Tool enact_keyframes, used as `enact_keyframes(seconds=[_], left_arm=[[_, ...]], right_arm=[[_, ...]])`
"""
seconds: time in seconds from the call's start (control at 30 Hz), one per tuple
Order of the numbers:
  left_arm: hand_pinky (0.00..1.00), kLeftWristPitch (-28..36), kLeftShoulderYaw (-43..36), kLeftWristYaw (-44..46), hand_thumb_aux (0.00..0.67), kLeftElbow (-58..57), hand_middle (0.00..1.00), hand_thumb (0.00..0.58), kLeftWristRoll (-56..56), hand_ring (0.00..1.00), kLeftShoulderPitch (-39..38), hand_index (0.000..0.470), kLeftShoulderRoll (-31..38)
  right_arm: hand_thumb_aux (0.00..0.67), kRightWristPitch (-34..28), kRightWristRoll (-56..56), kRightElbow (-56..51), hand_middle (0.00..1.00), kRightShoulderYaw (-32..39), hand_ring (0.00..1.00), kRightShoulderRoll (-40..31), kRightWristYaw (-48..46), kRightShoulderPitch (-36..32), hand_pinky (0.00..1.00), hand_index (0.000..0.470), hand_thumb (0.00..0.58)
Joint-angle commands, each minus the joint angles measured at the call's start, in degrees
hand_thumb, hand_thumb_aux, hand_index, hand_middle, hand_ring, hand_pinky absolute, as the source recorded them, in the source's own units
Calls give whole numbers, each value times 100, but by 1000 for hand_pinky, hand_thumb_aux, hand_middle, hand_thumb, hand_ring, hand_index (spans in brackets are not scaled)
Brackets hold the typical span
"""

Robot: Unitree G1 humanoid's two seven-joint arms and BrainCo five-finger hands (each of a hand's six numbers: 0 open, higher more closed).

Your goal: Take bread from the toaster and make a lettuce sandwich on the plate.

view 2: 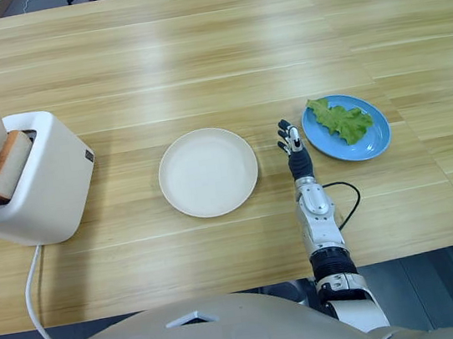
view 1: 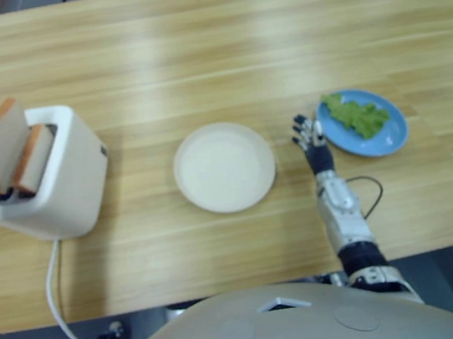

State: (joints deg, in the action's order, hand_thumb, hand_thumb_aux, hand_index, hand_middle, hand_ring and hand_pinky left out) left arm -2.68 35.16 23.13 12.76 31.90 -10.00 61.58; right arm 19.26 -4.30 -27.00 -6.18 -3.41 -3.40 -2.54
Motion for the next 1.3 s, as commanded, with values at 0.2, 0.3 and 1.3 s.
enact_keyframes(seconds=[0.2, 0.3, 1.3], left_arm=[[1000, 98, 277, -715, 670, 368, 1000, 580, -983, 1000, 1582, 460, -471], [1000, 92, -23, -907, 670, 668, 1000, 580, -1282, 1000, 2039, 460, -776], [1000, -504, -5264, -1028, 670, -2973, 1000, 580, -1305, 1000, 2994, 460, -4766]], right_arm=[[0, -155, 65, -165, 0, 52, 0, 63, 31, 73, 0, 0, 0], [0, -155, 73, -182, 0, 48, 0, 88, 47, 66, 0, 0, 0], [0, -260, 50, 107, 0, -23, 0, 102, 147, 130, 0, 0, 0]])
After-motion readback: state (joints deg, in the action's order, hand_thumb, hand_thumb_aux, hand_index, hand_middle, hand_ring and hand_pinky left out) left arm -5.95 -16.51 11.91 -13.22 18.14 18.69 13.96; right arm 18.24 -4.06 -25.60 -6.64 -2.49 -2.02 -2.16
